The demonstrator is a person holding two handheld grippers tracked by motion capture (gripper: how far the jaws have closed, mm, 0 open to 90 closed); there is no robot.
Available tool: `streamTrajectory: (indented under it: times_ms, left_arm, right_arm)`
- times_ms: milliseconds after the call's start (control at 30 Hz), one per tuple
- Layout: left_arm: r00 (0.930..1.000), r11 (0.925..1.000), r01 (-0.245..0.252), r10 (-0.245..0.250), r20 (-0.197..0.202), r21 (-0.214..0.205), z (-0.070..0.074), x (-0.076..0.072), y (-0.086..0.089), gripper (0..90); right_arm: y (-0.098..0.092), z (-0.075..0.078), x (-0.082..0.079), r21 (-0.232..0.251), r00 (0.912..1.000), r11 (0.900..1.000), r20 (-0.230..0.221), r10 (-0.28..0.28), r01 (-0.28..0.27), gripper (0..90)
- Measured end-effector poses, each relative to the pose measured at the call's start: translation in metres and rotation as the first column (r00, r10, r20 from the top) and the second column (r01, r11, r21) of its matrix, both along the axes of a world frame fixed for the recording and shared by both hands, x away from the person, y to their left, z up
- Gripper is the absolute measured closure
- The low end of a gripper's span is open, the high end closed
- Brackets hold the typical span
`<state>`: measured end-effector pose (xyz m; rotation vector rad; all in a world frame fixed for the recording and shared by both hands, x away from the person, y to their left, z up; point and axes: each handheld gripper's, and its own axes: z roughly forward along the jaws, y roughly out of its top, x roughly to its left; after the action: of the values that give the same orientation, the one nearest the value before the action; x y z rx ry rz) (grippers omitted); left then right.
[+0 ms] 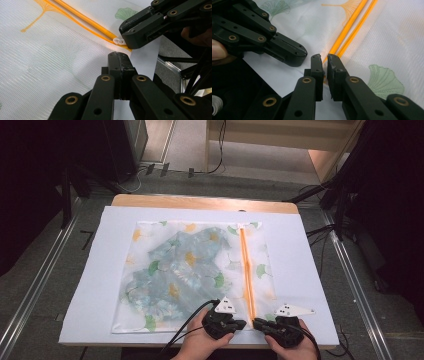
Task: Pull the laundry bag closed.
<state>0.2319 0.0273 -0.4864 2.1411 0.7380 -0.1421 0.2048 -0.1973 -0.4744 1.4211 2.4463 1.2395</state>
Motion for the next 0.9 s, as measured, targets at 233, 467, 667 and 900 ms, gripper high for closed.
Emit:
streamTrajectory:
  times_ms: [233, 467, 667, 900]
  left_arm:
    - [1.0, 1.0, -0.001, 0.001, -0.002, -0.001, -0.0001, 0.0002, -0.0001, 90.0]
    - [1.0, 1.0, 0.0, 0.0, 0.003, 0.002, 0.0, -0.0001, -0.0001, 90.0]
    - [1.0, 1.0, 0.0, 0.0, -0.001, 0.0, -0.0002, 0.0001, 0.0, 90.0]
    - [1.0, 1.0, -0.002, 0.002, -0.003, -0.002, -0.0002, 0.0001, -0.0001, 90.0]
  right_arm:
    - [-0.0016, 0.002, -0.0003, -0.007, 0.9996, 1.0, 0.028, -0.004, 0.004, 87.7]
    - [-0.0004, 0.0002, 0.0, -0.039, 0.9995, 0.9992, 0.03, -0.005, 0.006, 85.0]
    - [0.0018, -0.0017, -0.0005, -0.06, 0.9995, 0.9981, 0.03, -0.007, 0.008, 80.8]
    - [0.0001, -0.0004, -0.0022, -0.054, 0.9994, 0.9985, 0.034, 0.005, -0.003, 77.2]
